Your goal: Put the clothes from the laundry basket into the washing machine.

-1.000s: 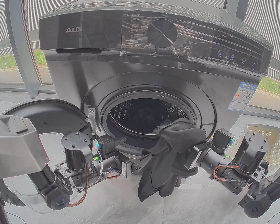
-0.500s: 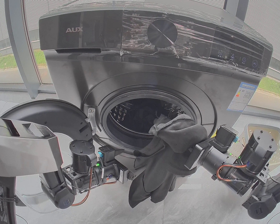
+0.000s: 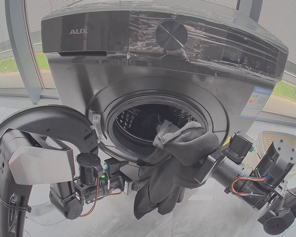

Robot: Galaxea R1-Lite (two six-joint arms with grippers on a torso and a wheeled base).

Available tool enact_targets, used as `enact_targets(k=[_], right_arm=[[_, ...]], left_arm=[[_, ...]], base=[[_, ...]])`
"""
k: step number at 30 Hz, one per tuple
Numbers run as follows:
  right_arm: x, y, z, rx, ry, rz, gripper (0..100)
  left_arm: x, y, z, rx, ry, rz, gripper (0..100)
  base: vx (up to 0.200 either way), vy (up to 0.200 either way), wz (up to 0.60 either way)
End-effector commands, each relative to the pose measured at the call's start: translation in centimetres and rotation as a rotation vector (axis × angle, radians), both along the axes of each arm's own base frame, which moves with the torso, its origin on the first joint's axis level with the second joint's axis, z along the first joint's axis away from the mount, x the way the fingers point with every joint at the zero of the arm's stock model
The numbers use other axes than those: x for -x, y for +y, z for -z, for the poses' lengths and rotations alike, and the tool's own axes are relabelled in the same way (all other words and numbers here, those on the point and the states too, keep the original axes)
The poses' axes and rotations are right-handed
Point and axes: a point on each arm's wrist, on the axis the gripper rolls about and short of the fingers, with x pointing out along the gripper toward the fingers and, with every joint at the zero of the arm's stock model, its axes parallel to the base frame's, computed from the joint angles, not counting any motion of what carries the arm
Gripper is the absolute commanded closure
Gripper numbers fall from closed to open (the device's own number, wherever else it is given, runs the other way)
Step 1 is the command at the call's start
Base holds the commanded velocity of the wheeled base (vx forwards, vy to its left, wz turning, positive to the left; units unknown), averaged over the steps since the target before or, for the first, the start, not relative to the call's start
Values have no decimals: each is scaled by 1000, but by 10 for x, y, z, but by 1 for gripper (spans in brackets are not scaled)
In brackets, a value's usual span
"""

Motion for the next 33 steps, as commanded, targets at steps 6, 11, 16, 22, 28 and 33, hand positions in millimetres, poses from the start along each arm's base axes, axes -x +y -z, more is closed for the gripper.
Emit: enact_targets(k=[6, 11, 16, 22, 28, 33], right_arm=[[12, 3, -2, -6, -1, -40, 100], [15, 1, 2, 3, 8, -43, 100], [17, -1, 7, 16, 22, -43, 100], [17, -2, 7, 17, 23, -43, 100], [17, -2, 8, 20, 26, -43, 100], [17, -2, 8, 21, 27, -42, 100]], left_arm=[[-16, -8, 18, 6, -3, 8, 0], [-26, -14, 22, 27, -19, 56, 0], [-37, -17, 24, 50, -44, 100, 0], [-43, -20, 24, 62, -62, 112, 0], [-43, -21, 21, 71, -67, 114, 100], [-43, -19, 14, 81, -88, 110, 100]], base=[[0, 0, 0], [0, 0, 0], [0, 0, 0], [0, 0, 0], [0, 0, 0], [0, 0, 0]])
